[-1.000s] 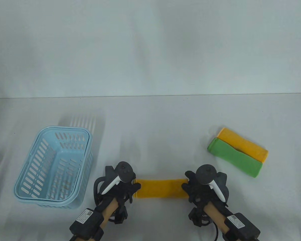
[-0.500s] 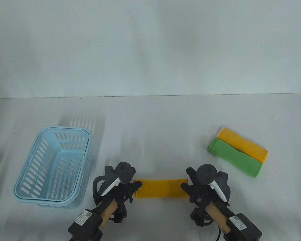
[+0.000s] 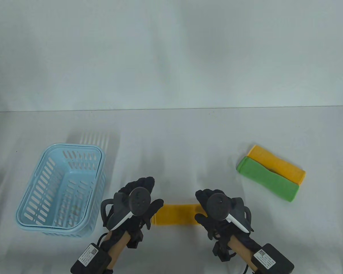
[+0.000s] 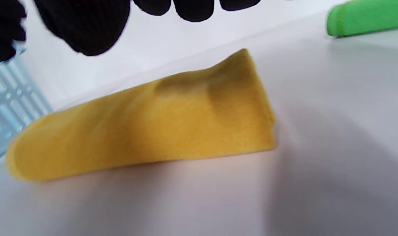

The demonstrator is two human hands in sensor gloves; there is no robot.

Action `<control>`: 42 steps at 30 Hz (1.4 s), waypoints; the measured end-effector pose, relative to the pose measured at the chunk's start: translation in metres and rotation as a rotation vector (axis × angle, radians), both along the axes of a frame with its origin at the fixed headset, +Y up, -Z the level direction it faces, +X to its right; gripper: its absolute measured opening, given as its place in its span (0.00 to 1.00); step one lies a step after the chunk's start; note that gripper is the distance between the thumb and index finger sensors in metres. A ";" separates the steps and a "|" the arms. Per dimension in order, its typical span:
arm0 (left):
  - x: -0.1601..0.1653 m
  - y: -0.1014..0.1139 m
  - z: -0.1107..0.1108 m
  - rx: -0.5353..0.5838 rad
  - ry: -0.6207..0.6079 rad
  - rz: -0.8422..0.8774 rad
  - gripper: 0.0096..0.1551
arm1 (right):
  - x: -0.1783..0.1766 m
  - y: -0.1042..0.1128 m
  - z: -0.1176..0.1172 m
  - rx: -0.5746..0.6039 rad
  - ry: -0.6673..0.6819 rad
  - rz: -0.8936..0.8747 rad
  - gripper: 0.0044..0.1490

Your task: Roll square towel into towel roll

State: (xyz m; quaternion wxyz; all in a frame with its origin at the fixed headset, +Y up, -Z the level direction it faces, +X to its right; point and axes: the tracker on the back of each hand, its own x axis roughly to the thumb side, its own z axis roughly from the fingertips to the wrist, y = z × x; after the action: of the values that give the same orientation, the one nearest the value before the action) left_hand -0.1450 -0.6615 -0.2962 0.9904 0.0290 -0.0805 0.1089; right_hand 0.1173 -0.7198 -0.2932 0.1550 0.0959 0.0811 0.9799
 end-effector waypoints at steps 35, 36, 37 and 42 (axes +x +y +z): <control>0.001 0.001 0.001 -0.008 -0.031 -0.008 0.49 | -0.076 -0.044 -0.053 -0.279 0.024 0.249 0.42; 0.001 0.001 0.001 -0.010 -0.031 -0.009 0.49 | -0.076 -0.044 -0.052 -0.273 0.022 0.243 0.42; 0.001 0.002 0.001 -0.011 -0.031 -0.010 0.49 | -0.075 -0.044 -0.052 -0.265 0.015 0.236 0.41; -0.002 0.004 0.002 -0.002 -0.021 0.006 0.49 | -0.066 -0.034 -0.049 -0.272 -0.012 0.171 0.41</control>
State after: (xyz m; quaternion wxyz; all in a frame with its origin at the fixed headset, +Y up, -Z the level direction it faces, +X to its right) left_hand -0.1468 -0.6575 -0.2942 0.9892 0.0273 -0.0905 0.1120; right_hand 0.0516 -0.7539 -0.3426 0.0831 0.0609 0.2200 0.9700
